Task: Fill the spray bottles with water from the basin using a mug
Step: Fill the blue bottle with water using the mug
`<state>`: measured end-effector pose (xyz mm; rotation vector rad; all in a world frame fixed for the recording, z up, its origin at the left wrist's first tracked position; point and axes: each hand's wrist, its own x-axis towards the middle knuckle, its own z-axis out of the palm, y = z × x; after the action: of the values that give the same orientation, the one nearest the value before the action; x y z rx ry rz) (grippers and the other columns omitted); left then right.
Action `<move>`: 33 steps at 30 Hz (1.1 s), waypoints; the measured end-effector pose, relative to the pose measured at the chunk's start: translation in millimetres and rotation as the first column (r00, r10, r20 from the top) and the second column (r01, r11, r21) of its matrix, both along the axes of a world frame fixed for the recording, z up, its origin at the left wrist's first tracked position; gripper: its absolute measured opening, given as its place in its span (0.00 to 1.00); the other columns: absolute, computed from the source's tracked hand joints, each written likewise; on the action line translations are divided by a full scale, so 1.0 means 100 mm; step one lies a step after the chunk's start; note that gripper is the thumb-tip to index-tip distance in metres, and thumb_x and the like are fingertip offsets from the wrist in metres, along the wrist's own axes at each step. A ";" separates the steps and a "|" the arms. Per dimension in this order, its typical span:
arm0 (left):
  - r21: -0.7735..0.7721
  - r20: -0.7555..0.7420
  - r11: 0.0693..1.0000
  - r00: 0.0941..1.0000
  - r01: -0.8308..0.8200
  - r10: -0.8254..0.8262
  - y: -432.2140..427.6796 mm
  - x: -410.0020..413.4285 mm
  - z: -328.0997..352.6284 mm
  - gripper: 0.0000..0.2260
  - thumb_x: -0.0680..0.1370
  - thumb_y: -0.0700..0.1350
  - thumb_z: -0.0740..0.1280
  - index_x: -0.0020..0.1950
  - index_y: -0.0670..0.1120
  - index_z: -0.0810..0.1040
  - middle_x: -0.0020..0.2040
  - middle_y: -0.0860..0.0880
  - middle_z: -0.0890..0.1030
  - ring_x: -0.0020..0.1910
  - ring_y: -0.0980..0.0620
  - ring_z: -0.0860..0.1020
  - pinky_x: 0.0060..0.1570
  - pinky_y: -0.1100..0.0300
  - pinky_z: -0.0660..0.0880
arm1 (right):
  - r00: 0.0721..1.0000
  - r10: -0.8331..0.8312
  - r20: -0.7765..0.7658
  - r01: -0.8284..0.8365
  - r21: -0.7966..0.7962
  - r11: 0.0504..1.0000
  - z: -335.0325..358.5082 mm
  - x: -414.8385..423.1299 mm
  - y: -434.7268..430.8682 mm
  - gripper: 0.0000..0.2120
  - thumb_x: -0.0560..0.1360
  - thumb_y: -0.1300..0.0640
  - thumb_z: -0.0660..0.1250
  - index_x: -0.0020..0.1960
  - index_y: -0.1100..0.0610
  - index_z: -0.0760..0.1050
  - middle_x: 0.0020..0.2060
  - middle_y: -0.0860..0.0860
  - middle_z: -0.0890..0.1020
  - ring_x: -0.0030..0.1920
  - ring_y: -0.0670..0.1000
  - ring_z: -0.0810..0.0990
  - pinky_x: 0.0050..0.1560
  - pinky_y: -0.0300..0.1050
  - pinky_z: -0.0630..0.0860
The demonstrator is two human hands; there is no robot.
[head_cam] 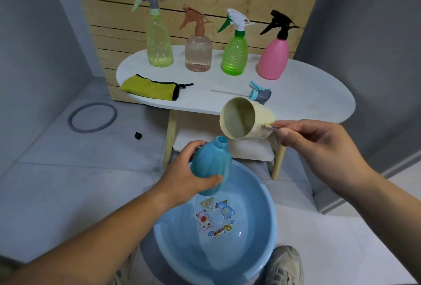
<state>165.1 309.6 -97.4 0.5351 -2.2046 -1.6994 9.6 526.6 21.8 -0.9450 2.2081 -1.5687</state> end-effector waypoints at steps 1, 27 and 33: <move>0.002 0.001 1.000 1.000 0.003 -0.003 0.00 0.00 0.00 0.32 0.60 0.60 0.80 0.60 0.69 0.72 0.57 0.66 0.78 0.59 0.64 0.77 0.52 0.62 0.81 | 1.000 0.000 -0.019 0.000 0.003 1.000 0.00 -0.01 0.00 0.05 0.72 0.48 0.72 0.42 0.48 0.86 0.51 0.43 0.86 0.55 0.44 0.83 0.62 0.49 0.76; 0.013 0.030 1.000 1.000 0.005 -0.006 0.00 -0.01 -0.03 0.31 0.65 0.52 0.83 0.62 0.66 0.71 0.61 0.61 0.77 0.62 0.58 0.76 0.53 0.62 0.81 | 0.979 0.009 -0.203 -0.007 0.011 1.000 0.03 0.00 0.00 0.11 0.70 0.48 0.71 0.47 0.54 0.85 0.55 0.45 0.85 0.55 0.44 0.82 0.57 0.38 0.77; 0.017 0.026 1.000 1.000 -0.003 0.002 0.01 -0.01 -0.04 0.32 0.63 0.55 0.81 0.63 0.64 0.72 0.61 0.59 0.77 0.62 0.58 0.77 0.55 0.60 0.81 | 0.969 0.015 -0.247 -0.011 0.017 1.000 0.02 0.00 0.01 0.06 0.71 0.50 0.72 0.45 0.50 0.84 0.56 0.45 0.84 0.56 0.44 0.82 0.57 0.38 0.77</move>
<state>164.3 311.1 -101.4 0.5670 -2.2082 -1.7205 9.9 527.7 24.1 -1.2064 2.3673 -1.4967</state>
